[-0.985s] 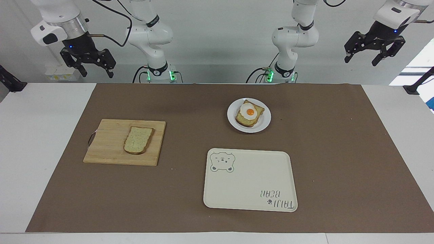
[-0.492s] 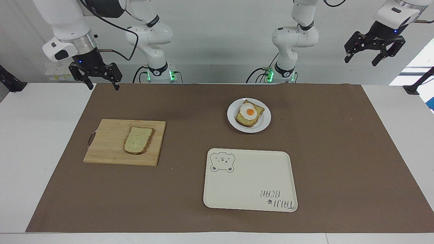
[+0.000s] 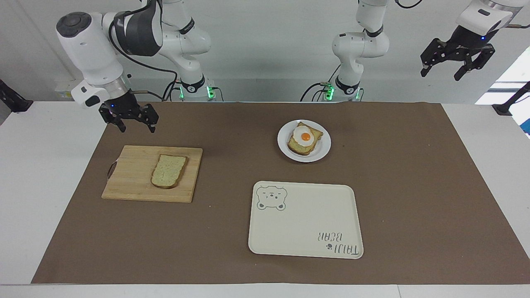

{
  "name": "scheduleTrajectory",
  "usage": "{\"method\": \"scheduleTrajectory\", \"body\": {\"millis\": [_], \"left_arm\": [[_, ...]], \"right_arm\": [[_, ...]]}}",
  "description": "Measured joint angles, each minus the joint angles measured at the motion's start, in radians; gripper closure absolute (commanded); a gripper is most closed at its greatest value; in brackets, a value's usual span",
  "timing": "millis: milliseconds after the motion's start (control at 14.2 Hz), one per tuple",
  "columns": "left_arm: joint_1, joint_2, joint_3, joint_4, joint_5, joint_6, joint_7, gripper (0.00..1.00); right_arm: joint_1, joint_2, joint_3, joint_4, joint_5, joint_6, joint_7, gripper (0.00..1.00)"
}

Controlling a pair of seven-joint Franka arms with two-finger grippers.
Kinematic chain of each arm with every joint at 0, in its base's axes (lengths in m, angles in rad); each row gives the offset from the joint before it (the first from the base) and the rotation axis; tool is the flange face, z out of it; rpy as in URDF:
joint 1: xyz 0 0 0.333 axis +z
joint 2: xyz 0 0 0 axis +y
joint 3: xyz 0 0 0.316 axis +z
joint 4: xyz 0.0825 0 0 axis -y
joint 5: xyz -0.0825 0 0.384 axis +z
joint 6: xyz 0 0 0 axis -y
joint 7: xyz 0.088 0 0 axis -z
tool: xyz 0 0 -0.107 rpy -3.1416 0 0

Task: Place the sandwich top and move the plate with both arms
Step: 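Reach the right gripper to the bread slice on the cutting board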

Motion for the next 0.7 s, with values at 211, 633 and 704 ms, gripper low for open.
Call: {"method": "scheduleTrajectory", "body": {"millis": [211, 633, 704], "left_arm": [[0.000, 0.000, 0.000, 0.000, 0.000, 0.000, 0.000, 0.00], [0.000, 0.000, 0.000, 0.000, 0.000, 0.000, 0.000, 0.00], [0.000, 0.000, 0.000, 0.000, 0.000, 0.000, 0.000, 0.00]], "right_arm": [[-0.005, 0.041, -0.004, -0.018, 0.037, 0.035, 0.000, 0.00], [-0.027, 0.083, -0.007, -0.145, 0.098, 0.216, 0.000, 0.00], [-0.027, 0.084, -0.007, -0.164, 0.112, 0.234, 0.000, 0.00]]}}
